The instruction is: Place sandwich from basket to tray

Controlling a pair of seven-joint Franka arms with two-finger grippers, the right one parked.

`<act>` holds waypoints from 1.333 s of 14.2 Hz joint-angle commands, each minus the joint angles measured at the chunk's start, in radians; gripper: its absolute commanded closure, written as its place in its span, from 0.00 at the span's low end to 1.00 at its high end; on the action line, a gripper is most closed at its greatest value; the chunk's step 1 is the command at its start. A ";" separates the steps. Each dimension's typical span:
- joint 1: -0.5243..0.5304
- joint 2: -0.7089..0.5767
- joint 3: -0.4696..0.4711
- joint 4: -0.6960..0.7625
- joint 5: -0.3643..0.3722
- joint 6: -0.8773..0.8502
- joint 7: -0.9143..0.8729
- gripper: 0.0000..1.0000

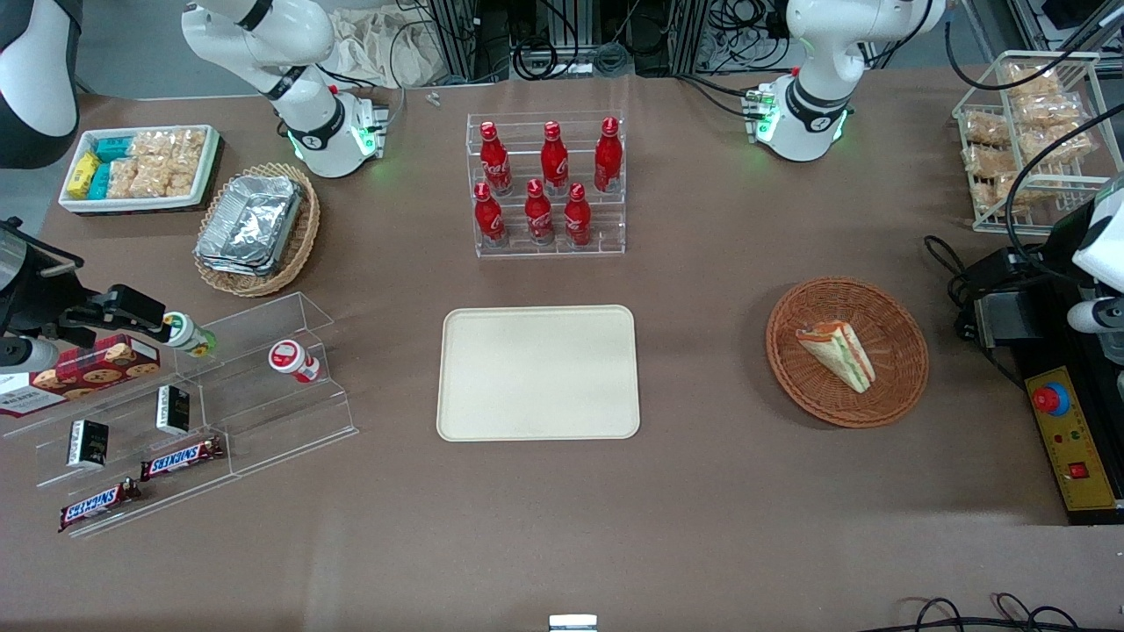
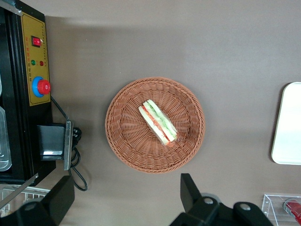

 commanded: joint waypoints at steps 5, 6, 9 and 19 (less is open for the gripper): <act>0.013 0.007 -0.013 -0.030 -0.018 -0.003 -0.055 0.00; 0.010 0.003 -0.018 -0.074 -0.019 0.006 -0.095 0.00; 0.008 -0.029 -0.052 -0.237 -0.025 0.120 -0.204 0.00; 0.008 -0.093 -0.075 -0.714 -0.080 0.565 -0.494 0.00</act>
